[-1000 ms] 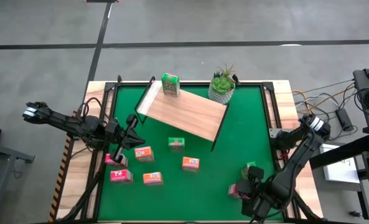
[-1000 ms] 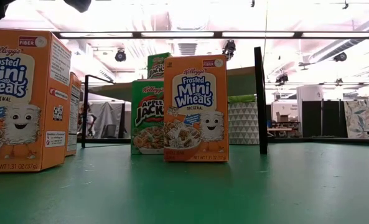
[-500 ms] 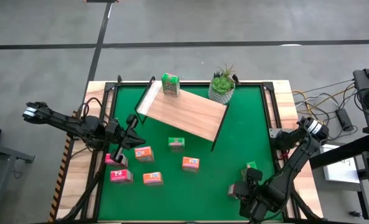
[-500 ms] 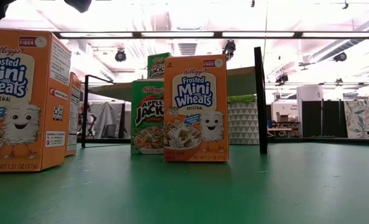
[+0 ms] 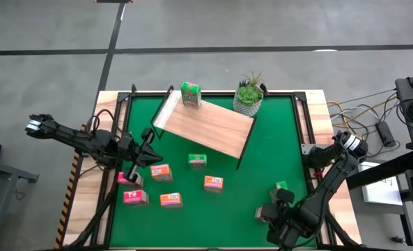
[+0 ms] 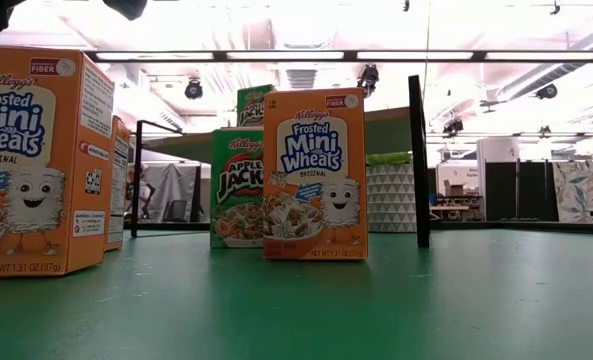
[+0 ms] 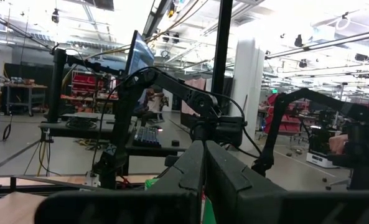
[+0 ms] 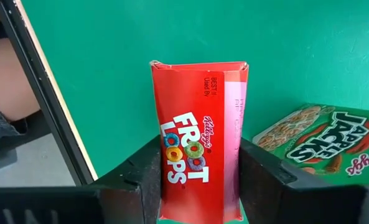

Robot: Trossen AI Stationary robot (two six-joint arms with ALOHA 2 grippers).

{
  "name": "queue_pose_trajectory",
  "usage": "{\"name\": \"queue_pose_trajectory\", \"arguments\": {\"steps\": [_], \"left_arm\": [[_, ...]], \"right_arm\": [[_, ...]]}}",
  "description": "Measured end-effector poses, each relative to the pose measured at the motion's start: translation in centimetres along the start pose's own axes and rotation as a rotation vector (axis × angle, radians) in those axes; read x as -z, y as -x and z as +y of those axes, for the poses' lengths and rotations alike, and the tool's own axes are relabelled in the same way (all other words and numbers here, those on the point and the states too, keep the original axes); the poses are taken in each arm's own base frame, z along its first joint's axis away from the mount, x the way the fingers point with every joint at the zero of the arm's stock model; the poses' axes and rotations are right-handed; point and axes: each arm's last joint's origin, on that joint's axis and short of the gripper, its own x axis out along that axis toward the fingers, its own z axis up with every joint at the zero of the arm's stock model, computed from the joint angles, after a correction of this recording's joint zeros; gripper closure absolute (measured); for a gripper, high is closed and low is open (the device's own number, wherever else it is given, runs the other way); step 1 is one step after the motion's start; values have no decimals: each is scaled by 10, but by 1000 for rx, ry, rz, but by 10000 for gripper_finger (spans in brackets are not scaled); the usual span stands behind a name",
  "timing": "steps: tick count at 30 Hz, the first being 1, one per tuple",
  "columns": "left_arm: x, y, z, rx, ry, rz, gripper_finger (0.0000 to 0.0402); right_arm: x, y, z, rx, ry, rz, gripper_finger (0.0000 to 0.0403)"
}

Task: Stack cereal on shelf
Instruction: Put the bottom right red cereal box on the shelf

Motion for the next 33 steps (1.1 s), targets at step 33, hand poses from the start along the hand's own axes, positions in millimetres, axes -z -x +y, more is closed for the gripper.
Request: {"name": "queue_pose_trajectory", "arguments": {"steps": [33], "left_arm": [[-1,0,0,1,-8,-5,402]], "right_arm": [[-135,135,-46,-67,45,-593,250]]}}
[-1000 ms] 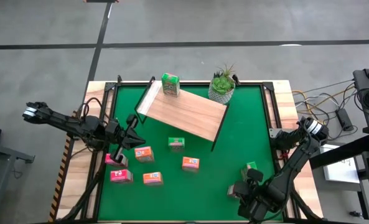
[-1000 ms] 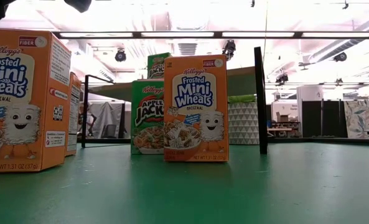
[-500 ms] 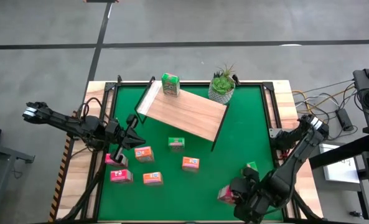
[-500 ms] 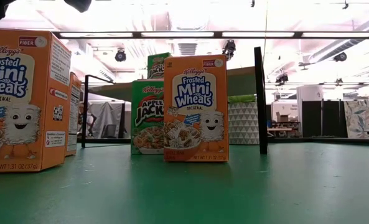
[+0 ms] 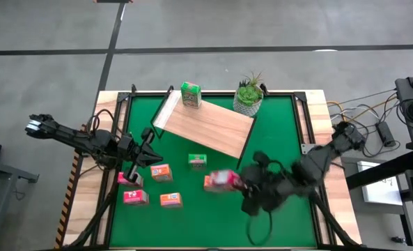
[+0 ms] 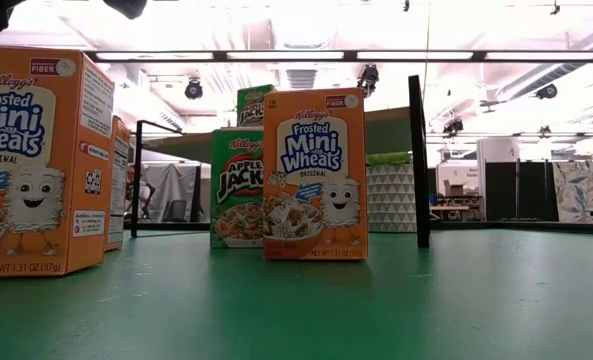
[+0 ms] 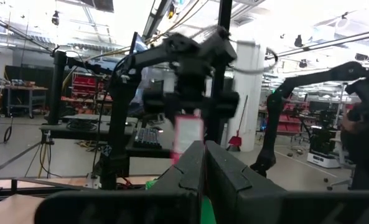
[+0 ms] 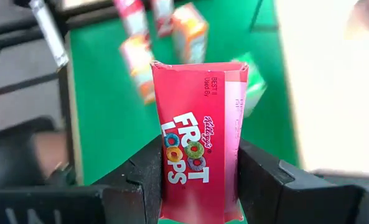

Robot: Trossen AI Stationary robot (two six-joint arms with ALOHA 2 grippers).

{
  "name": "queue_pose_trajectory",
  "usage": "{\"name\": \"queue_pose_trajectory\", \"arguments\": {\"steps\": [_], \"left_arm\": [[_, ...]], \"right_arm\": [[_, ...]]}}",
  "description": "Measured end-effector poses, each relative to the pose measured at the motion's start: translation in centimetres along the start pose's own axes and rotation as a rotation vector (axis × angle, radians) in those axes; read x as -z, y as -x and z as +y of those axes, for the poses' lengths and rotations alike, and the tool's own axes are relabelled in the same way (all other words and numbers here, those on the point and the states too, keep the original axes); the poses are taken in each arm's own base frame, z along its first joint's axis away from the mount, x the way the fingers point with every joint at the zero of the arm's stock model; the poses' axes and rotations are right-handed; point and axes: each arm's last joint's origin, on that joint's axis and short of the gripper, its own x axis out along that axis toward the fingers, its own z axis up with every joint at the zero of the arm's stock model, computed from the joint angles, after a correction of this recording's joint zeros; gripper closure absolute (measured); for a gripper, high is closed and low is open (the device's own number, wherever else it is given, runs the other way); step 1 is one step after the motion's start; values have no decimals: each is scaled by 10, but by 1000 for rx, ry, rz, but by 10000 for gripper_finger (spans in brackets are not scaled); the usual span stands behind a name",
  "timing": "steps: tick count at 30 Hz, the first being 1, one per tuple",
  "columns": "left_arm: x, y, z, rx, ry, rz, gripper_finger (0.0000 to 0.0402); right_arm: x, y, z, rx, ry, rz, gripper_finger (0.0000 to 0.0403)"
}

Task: Stack cereal on shelf
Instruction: Put the bottom right red cereal box on the shelf

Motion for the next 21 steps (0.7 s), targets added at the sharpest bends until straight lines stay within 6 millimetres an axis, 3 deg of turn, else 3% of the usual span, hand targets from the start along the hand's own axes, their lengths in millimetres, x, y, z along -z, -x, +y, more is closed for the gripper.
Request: {"name": "queue_pose_trajectory", "arguments": {"steps": [10,16,21], "left_arm": [[0,0,0,0,0,-2,402],[0,0,0,0,0,-2,402],[0,0,0,0,-8,-3,402]], "right_arm": [[-72,-28,-86,71,47,-8,250],[-93,-42,-147,164,79,6,250],[-103,-50,-182,237,68,-1,250]]}}
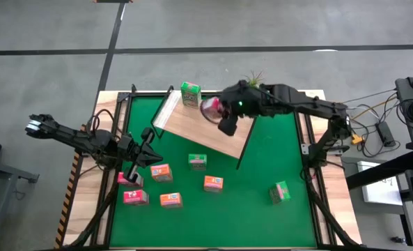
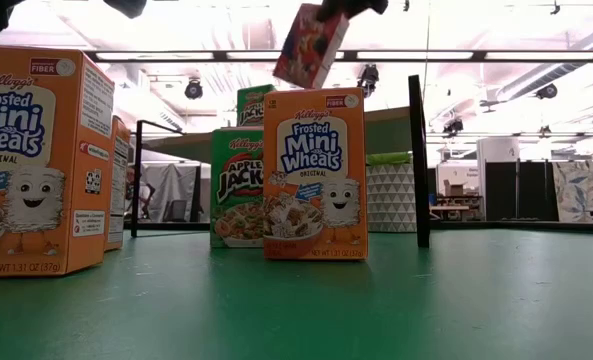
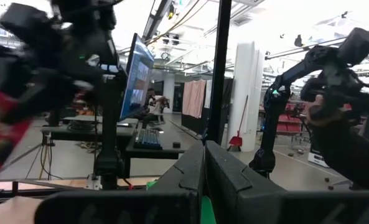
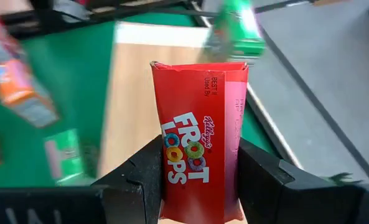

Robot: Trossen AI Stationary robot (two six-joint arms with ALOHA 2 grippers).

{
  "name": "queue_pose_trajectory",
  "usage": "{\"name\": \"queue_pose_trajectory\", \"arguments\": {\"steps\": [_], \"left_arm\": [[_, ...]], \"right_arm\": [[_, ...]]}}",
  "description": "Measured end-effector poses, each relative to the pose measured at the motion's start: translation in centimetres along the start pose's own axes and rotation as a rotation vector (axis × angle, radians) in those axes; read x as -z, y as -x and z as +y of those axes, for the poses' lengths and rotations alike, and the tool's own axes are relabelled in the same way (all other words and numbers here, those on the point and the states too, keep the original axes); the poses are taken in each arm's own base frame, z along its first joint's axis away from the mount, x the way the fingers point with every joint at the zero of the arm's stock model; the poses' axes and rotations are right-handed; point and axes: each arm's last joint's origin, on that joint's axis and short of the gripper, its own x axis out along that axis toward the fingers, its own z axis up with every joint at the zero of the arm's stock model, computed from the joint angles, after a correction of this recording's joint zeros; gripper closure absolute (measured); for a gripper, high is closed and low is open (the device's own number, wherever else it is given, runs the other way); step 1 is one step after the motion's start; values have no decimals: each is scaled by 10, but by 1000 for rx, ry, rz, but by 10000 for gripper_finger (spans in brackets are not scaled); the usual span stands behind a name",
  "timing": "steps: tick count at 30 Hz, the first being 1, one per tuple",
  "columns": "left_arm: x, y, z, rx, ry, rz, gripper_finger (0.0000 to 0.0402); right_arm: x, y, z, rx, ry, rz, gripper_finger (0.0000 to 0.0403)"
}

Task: Stack cereal on shelf
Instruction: Put the bottom right red cereal box on the shelf

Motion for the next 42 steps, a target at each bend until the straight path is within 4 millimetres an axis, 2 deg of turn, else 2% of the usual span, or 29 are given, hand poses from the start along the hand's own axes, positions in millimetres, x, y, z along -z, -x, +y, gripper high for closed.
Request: {"name": "queue_pose_trajectory", "arguments": {"steps": [5,9,23,34,42], "left_arm": [[-1,0,0,1,-7,-7,402],[-3,1,0,2,-20,-21,402],[-6,2,0,3,-50,-50,402],[-6,2,0,3,-50,-50,402],[-6,2,0,3,-50,-50,402]], "right_arm": [[1,-19,-10,16,23,59,250],[3,-30,-8,-45,51,102,250],[10,-56,-4,-25,70,199,250],[9,-59,-4,-23,55,192,201],[2,-60,-7,-21,45,133,184]]}}
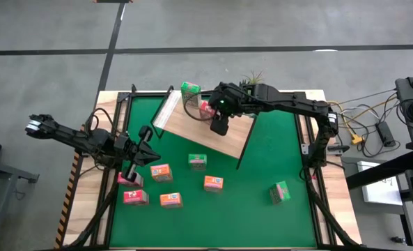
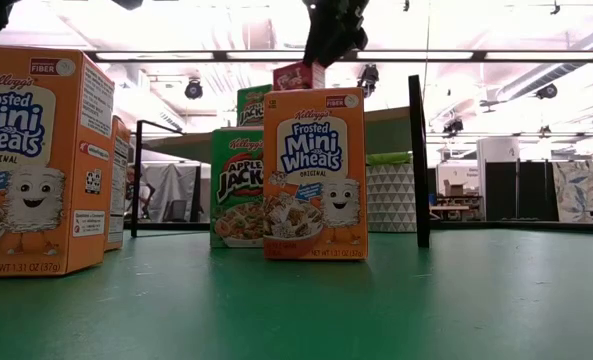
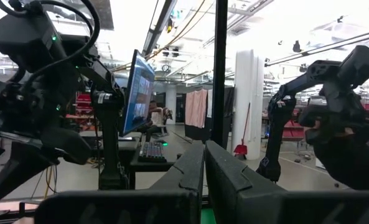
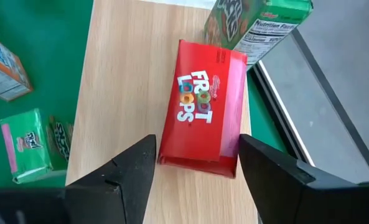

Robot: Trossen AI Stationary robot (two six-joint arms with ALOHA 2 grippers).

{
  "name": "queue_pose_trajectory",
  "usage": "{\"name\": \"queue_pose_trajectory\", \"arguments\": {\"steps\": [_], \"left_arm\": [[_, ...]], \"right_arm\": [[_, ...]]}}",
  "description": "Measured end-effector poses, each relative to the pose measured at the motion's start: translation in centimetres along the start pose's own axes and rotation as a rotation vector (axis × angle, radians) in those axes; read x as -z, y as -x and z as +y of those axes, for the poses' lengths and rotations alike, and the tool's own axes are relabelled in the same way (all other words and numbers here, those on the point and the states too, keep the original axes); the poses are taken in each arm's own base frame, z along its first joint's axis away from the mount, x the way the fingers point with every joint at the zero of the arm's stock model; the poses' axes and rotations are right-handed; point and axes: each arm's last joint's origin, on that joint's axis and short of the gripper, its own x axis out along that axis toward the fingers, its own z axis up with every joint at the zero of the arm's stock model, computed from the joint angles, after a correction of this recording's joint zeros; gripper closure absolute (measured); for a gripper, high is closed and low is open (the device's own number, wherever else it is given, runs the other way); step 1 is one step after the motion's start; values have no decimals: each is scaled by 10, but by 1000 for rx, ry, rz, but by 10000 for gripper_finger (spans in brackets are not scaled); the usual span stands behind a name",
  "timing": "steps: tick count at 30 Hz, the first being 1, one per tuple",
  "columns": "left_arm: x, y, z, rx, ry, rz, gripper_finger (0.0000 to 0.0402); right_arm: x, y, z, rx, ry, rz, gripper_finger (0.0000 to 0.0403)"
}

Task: Stack cereal on shelf
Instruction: Put the bottom right red cereal box on the shelf

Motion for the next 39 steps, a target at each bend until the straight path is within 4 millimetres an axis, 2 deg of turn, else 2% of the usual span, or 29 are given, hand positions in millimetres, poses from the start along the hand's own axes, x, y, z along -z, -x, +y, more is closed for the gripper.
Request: {"name": "queue_pose_trajectory", "arguments": {"steps": [5,10,16,21,24,27,33,39], "left_arm": [[0,0,0,0,0,0,402],[0,0,0,0,0,-1,402],[0,0,0,0,-4,-1,402],[0,0,0,0,-4,-2,402],[0,0,0,0,-4,-2,402],[0,0,0,0,-4,-1,402],[-1,1,0,0,-28,-5,402],[-7,5,0,0,-37,-37,402]], "right_arm": [[-3,5,-1,-1,-6,-21,186],[-15,28,-2,-12,-27,-115,200],[-26,46,11,-45,31,-228,244],[-29,48,19,-55,85,-272,289],[-29,47,19,-66,88,-265,298],[-24,44,20,-81,88,-220,282],[-15,40,19,-78,91,-144,210],[4,43,16,-45,108,-117,167]]}}
